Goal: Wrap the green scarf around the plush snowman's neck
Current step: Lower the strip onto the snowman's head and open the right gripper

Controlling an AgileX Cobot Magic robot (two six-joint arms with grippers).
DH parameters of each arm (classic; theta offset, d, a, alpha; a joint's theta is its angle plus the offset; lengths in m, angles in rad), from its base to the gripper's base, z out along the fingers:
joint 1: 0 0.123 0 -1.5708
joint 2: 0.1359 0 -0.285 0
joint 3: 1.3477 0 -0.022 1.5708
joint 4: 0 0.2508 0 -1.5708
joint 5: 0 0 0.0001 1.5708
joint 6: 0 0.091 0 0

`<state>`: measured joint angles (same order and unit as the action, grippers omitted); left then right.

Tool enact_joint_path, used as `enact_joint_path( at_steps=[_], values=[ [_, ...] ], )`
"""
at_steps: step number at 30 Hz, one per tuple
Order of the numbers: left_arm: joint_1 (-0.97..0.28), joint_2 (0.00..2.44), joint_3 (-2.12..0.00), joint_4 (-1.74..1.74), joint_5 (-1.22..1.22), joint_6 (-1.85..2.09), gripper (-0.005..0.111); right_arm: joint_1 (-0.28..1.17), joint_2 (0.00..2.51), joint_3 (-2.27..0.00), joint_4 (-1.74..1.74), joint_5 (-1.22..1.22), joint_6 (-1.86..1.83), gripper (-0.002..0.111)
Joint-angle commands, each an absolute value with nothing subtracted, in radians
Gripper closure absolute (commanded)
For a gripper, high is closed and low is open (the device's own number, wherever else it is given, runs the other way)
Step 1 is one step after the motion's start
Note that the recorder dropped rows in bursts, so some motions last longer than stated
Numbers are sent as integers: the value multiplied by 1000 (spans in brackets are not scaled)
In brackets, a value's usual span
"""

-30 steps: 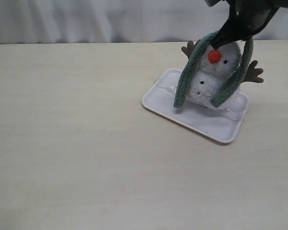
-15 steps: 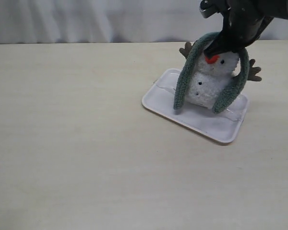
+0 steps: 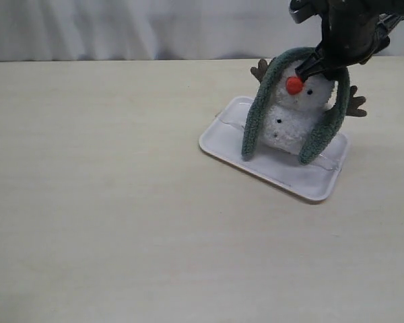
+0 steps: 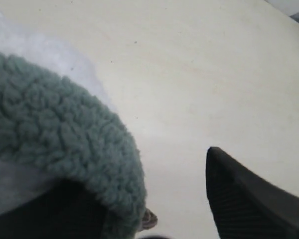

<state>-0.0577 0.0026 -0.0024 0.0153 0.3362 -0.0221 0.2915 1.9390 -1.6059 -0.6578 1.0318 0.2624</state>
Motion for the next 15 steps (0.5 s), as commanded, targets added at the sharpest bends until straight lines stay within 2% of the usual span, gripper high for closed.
enact_joint_path(
  at_steps=[1,5,15],
  values=[
    [-53,0,0,14,323,-28,107,285,1923,-1615,-574,1067,168,54],
    [-53,0,0,14,323,-28,107,285,1896,-1615,-476,1038,93,54],
    [-53,0,0,14,323,-28,107,285,1836,-1615,-476,1033,79,54]
  ],
)
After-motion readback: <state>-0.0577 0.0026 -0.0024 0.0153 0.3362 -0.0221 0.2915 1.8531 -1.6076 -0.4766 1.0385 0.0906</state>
